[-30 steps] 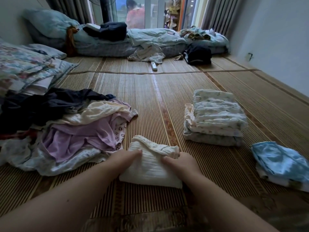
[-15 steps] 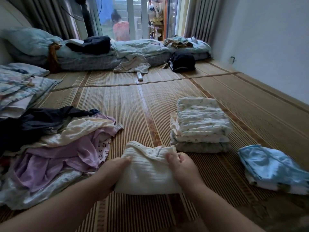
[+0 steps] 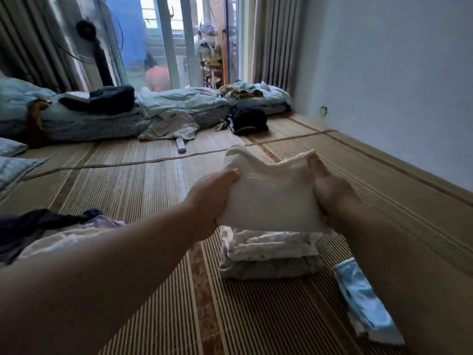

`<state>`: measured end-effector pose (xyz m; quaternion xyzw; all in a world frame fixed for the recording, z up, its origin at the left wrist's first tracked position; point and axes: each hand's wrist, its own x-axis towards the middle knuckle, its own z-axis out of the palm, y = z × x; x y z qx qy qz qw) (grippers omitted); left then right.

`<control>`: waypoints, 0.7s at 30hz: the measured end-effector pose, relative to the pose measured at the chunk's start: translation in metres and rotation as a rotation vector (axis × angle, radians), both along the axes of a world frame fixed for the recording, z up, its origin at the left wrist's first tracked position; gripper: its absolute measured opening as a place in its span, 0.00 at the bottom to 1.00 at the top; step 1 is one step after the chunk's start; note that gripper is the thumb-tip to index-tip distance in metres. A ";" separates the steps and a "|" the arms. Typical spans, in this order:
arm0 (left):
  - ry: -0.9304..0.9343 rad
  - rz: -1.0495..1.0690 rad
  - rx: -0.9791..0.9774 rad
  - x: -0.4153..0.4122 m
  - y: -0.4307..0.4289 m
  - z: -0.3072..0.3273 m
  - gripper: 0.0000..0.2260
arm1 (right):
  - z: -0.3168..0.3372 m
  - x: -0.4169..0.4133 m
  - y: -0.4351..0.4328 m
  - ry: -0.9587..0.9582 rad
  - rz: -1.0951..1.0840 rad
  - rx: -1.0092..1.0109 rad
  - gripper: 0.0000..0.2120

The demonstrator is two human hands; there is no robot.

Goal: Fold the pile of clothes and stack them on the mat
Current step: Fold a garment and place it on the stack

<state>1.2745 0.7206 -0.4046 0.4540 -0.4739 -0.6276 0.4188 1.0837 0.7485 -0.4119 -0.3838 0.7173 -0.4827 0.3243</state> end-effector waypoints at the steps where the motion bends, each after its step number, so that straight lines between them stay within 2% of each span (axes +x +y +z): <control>1: 0.006 0.022 -0.001 -0.008 -0.011 -0.002 0.11 | 0.002 -0.008 -0.013 0.047 -0.013 0.016 0.39; 3: -0.021 0.075 0.023 -0.019 -0.030 -0.009 0.12 | 0.003 -0.019 -0.036 0.181 -0.039 0.058 0.38; 6: -0.173 0.095 0.155 -0.026 -0.047 -0.032 0.11 | -0.020 -0.029 -0.066 0.360 -0.032 0.209 0.35; 9: -0.341 0.006 0.276 -0.024 -0.053 -0.058 0.11 | -0.062 -0.033 -0.084 0.455 -0.023 0.341 0.33; 10: -0.445 -0.030 0.251 -0.023 -0.054 -0.065 0.13 | -0.073 -0.034 -0.087 0.466 -0.031 0.352 0.32; 12: -0.753 -0.011 0.016 -0.020 -0.059 -0.078 0.16 | -0.085 -0.033 -0.088 0.529 -0.073 0.297 0.27; 14: -1.013 0.099 -0.380 -0.017 -0.064 -0.084 0.15 | -0.090 -0.033 -0.080 0.698 -0.165 0.059 0.20; 16: -1.093 0.094 -0.852 -0.015 -0.066 -0.083 0.12 | -0.092 -0.033 -0.071 0.936 -0.173 -0.382 0.14; 18: -1.140 -0.033 -1.217 -0.014 -0.070 -0.081 0.07 | -0.093 -0.032 -0.065 1.114 0.026 -0.665 0.13; 19: -1.165 -0.099 -1.321 -0.015 -0.074 -0.082 0.08 | -0.092 -0.032 -0.063 1.180 0.176 -0.696 0.14; 20: -1.207 -0.192 -1.303 -0.020 -0.075 -0.081 0.12 | -0.092 -0.031 -0.063 1.226 0.310 -0.650 0.16; 21: -1.258 -0.258 -1.205 -0.024 -0.075 -0.079 0.17 | -0.090 -0.029 -0.064 1.238 0.407 -0.534 0.20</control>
